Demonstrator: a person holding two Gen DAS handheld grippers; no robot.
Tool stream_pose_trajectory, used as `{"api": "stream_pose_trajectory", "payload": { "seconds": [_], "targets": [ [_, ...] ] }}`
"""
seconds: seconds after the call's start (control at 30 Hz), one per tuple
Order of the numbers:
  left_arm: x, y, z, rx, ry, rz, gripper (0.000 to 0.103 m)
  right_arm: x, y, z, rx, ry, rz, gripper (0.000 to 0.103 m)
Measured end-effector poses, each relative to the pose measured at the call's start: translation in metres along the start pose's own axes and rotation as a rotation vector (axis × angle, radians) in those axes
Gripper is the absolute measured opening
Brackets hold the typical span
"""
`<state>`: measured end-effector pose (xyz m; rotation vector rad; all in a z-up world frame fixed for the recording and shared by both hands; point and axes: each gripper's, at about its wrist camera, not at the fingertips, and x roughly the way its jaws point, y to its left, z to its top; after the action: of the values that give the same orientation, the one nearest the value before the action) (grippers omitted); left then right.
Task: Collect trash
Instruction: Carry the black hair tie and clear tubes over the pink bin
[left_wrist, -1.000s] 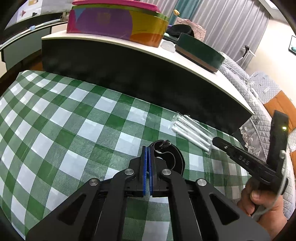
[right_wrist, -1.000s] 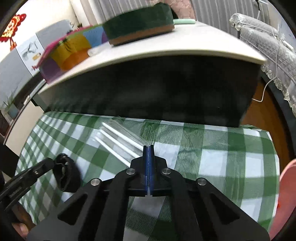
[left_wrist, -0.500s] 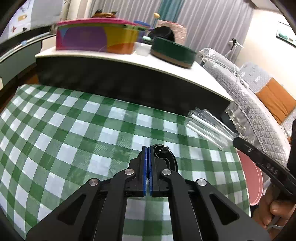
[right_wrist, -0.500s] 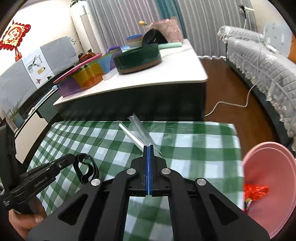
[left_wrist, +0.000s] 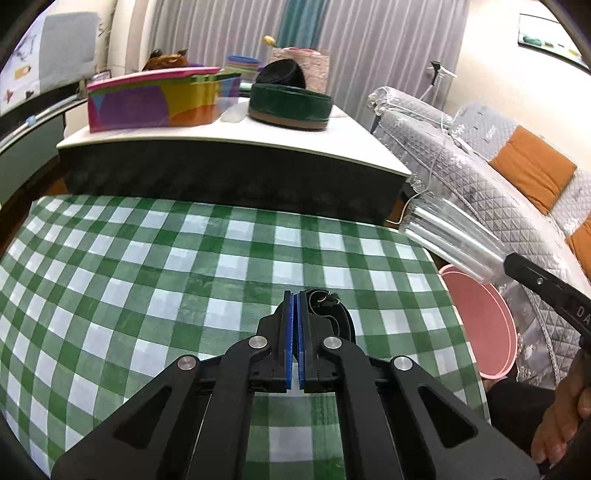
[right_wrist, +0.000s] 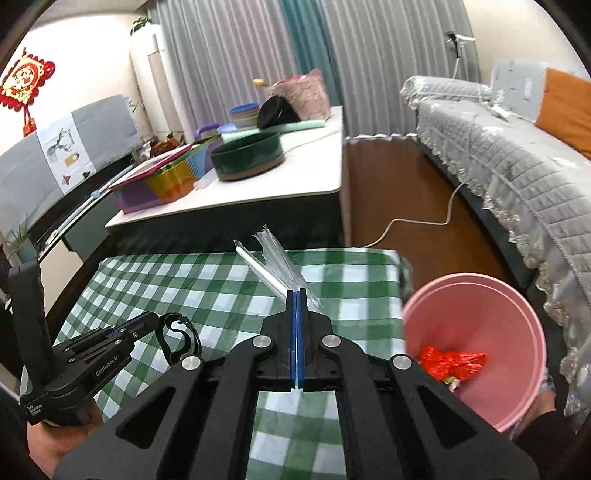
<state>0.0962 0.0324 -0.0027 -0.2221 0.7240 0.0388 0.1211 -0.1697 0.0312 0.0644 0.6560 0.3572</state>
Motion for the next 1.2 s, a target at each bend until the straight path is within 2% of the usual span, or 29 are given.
{"api": "stream_pose_trajectory", "payload": {
  "seconds": [0.3, 0.77, 1.2],
  "targets": [
    [-0.007, -0.032, -0.011, 0.067, -0.004, -0.032, 0.002, -0.035, -0.029, -0.014, 0.031, -0.066, -0.068, 0.000],
    [-0.003, -0.078, -0.014, 0.142, -0.007, -0.105, 0.002, -0.050, -0.075, -0.025, 0.093, -0.085, -0.155, 0.000],
    [0.012, -0.126, -0.017, 0.187, -0.012, -0.212, 0.002, -0.064, -0.116, -0.029, 0.137, -0.111, -0.252, 0.000]
  ]
}}
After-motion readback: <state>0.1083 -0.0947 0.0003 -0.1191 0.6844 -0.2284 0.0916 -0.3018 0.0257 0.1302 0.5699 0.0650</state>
